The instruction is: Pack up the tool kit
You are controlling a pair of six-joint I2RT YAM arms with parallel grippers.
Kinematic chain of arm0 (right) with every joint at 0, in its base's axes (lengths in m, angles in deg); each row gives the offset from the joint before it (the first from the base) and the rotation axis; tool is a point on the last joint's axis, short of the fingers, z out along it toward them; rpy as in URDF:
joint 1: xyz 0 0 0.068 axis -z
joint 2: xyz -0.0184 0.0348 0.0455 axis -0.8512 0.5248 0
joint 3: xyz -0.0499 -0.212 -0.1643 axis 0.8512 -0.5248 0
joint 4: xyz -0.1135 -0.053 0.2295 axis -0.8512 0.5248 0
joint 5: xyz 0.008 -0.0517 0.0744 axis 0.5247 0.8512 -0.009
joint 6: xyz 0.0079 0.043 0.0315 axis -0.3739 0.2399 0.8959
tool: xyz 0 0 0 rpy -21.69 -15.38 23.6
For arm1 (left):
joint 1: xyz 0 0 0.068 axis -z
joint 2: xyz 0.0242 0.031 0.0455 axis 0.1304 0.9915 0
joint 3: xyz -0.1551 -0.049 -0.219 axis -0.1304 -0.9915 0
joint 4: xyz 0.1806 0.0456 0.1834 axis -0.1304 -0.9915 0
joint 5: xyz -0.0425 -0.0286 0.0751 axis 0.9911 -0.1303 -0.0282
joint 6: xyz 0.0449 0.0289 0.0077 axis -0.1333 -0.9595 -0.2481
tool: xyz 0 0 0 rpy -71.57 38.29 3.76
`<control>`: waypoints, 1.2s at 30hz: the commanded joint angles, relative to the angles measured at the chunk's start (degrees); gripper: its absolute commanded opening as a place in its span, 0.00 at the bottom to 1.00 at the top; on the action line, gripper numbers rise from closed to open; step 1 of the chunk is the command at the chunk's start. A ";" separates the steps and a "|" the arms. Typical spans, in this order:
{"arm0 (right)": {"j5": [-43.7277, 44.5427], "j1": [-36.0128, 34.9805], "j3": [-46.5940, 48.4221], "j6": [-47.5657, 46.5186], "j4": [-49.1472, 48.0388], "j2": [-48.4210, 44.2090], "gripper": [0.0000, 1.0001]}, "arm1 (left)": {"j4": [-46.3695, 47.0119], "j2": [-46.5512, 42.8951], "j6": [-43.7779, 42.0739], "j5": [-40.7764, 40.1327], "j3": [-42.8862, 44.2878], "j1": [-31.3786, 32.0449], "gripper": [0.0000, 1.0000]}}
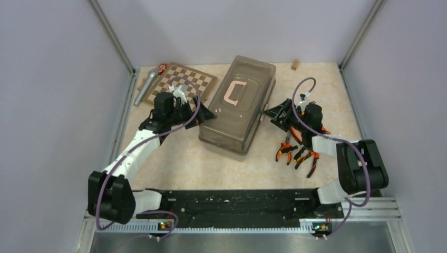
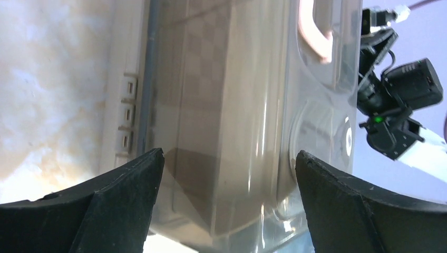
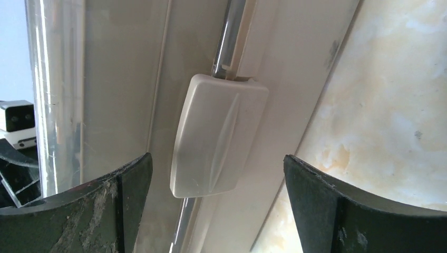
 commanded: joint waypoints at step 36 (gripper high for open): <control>-16.13 3.82 -3.98 23.66 -65.11 29.62 0.84 | -24.64 25.97 -9.46 -23.43 39.88 8.43 0.98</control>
